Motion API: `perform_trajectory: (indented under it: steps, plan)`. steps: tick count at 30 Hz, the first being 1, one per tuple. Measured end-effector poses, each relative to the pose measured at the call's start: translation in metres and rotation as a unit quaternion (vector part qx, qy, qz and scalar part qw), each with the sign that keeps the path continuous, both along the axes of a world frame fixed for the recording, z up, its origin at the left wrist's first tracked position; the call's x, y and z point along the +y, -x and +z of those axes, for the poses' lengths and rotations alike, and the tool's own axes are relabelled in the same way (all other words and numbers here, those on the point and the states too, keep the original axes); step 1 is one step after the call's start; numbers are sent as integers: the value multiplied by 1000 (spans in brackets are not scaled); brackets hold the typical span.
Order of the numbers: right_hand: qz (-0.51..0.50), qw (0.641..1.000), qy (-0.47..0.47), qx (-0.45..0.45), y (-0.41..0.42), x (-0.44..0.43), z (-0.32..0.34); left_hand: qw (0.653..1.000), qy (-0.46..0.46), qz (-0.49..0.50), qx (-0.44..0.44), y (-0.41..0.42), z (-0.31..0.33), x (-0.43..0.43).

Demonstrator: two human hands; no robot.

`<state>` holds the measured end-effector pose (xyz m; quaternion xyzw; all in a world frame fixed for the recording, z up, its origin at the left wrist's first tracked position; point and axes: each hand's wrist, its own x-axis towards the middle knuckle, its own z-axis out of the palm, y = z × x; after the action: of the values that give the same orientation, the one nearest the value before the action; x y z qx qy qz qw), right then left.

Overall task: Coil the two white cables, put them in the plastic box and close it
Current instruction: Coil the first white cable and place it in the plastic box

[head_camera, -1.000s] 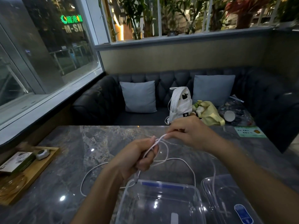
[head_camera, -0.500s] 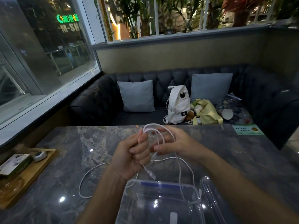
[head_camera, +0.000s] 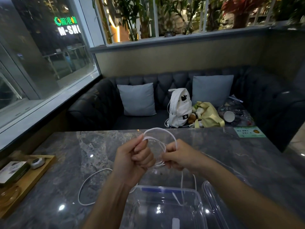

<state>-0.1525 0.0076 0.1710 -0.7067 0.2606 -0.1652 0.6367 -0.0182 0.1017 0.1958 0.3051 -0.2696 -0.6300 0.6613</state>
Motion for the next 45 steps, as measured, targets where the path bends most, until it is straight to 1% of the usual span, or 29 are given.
perform_trajectory:
  steps: [1, 3, 5, 7, 10, 14, 16, 18, 20, 21, 22, 23, 24, 25, 26, 27, 28, 29, 30, 31, 33, 34, 35, 36, 38, 39, 41, 42, 45]
  plan:
    - [12, 1000, -5, -11, 1, -1, -1, 1000, -7, 5, 2, 1, 0, 0]
    - [26, 997, -31, -66, 2, -1, 0, 1000, -22, 15, 3, 1, 1, -1]
    - [44, 983, -95, -148, 2, -5, 0, 999, -28, 20, 4, -1, 1, -2]
    - [59, 967, -158, -190, 1, -8, -1, 999, -28, 17, 10, -3, 1, -2]
    - [48, 969, -175, -170, -2, -8, -7, 999, -29, 16, 12, -4, -1, 1]
    - [36, 987, -115, -106, -2, -10, -10, 999, -35, 25, 7, -4, -3, 1]
    - [7, 991, -96, -93, 3, -16, -12, 999, -31, 17, 17, -11, 1, 3]
    - [-37, 982, -127, -137, 12, -26, -17, 999, -9, 2, 37, -22, 6, 5]
    - [-95, 957, -173, -211, 22, -37, -21, 998, 10, -4, 64, -31, 10, 9]
    - [-124, 951, -165, -230, 25, -42, -22, 997, 14, -1, 73, -34, 10, 11]
    - [-153, 956, -107, -227, 27, -45, -20, 997, 17, 3, 77, -34, 9, 12]
    - [-184, 964, 17, -193, 28, -46, -20, 997, 19, 8, 81, -33, 7, 12]
    - [-219, 946, 196, -138, 28, -47, -20, 996, 20, 15, 85, -32, 6, 11]
    - [-236, 886, 389, -88, 27, -48, -23, 995, 21, 26, 90, -32, 5, 9]
    - [-219, 810, 542, -49, 27, -47, -25, 994, 24, 37, 95, -32, 5, 8]
    - [-184, 748, 638, -8, 26, -43, -26, 994, 28, 48, 98, -34, 5, 7]
    - [-143, 711, 687, 34, 25, -38, -26, 993, 33, 56, 102, -37, 5, 6]
    - [-104, 694, 709, 71, 24, -32, -28, 991, 38, 64, 108, -40, 5, 5]
    - [-64, 687, 715, 110, 23, -26, -28, 990, 43, 70, 114, -43, 5, 3]
    - [-29, 671, 726, 147, 20, -19, -26, 989, 49, 74, 118, -46, 4, 2]
    - [75, 633, 740, 213, 11, -5, -21, 989, 60, 81, 105, -49, 1, -1]
    - [131, 636, 721, 240, 6, 1, -19, 991, 64, 83, 85, -50, -1, -3]
    - [175, 648, 699, 247, 2, 6, -18, 992, 65, 84, 61, -49, -3, -6]
    - [197, 653, 693, 234, -2, 11, -14, 994, 61, 85, 36, -49, -7, -8]
    - [206, 662, 693, 198, -5, 21, 1, 995, 37, 92, -9, -46, -13, -12]
    - [196, 677, 691, 160, -4, 24, 8, 995, 20, 95, -29, -44, -15, -12]
    - [147, 716, 682, 34, -1, 25, 17, 993, -17, 92, -70, -40, -17, -12]
    - [127, 724, 678, -4, -1, 25, 21, 992, -36, 84, -91, -37, -18, -11]
    - [76, 722, 687, -30, -4, 20, 28, 987, -66, 34, -143, -26, -18, -8]
